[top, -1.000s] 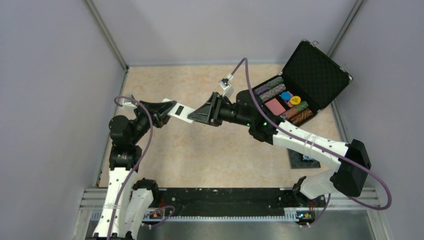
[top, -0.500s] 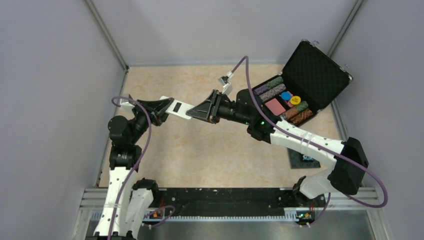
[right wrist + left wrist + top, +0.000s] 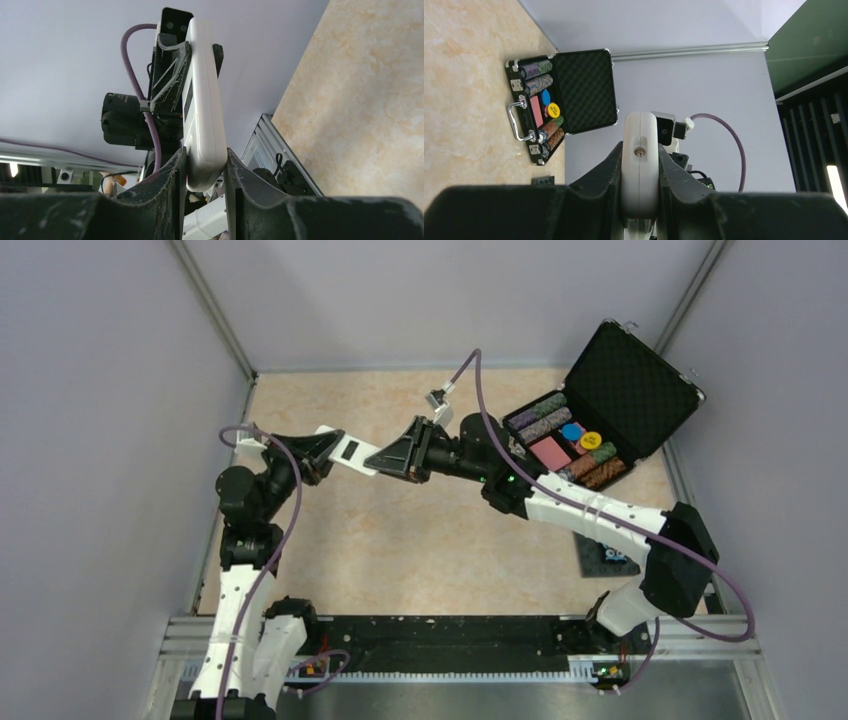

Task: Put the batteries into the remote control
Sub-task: Load the battery cover into the remote control.

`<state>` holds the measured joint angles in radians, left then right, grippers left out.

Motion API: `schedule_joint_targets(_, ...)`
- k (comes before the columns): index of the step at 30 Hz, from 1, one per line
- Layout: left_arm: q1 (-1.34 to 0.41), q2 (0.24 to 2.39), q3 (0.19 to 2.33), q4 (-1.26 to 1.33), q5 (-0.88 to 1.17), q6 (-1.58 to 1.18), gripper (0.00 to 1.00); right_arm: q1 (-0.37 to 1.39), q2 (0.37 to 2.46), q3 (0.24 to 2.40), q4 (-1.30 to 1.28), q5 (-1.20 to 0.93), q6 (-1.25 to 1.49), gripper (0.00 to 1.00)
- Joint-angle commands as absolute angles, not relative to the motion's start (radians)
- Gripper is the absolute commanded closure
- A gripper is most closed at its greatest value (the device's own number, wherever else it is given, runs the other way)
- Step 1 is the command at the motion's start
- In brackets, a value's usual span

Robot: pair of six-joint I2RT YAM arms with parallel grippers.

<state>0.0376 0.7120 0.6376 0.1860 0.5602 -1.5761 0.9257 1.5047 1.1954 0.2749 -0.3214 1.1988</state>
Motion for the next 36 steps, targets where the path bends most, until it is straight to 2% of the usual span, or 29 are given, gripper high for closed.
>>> schedule_joint_targets(1, 0.005, 0.697, 0.714, 0.324, 0.788, -1.539, 1.0, 0.945, 1.58, 1.241, 0.23, -0.342, 1.168, 0.69)
schedule_joint_targets(6, 0.006, 0.699, 0.723, 0.302, 0.801, -1.489, 1.0, 0.945, 1.593, 1.252, 0.217, -0.343, 1.175, 0.64)
schedule_joint_targets(8, 0.005, 0.697, 0.728, 0.277, 0.789, -1.458, 1.0, 0.946, 1.59, 1.253, 0.216, -0.344, 1.172, 0.59)
schedule_joint_targets(10, 0.005, 0.698, 0.735, 0.246, 0.774, -1.423, 1.0, 0.945, 1.576, 1.252, 0.212, -0.344, 1.158, 0.5)
schedule_joint_targets(14, 0.005, 0.712, 0.756, 0.171, 0.763, -1.346, 1.0, 0.936, 1.523, 1.247, 0.211, -0.368, 1.08, 0.25)
schedule_joint_targets(17, 0.005, 0.717, 0.756, 0.156, 0.768, -1.32, 1.0, 0.913, 1.47, 1.232, 0.197, -0.411, 1.023, 0.17)
schedule_joint_targets(22, 0.005, 0.731, 0.756, 0.154, 0.814, -1.286, 1.0, 0.871, 1.414, 1.221, 0.173, -0.529, 0.91, 0.14)
schedule_joint_targets(30, 0.005, 0.752, 0.773, 0.148, 0.915, -1.244, 1.0, 0.862, 1.458, 1.296, -0.021, -0.772, 0.659, 0.14)
schedule_joint_targets(36, 0.005, 0.755, 0.8, 0.149, 0.985, -1.222, 1.0, 0.862, 1.505, 1.322, -0.075, -0.833, 0.603, 0.21)
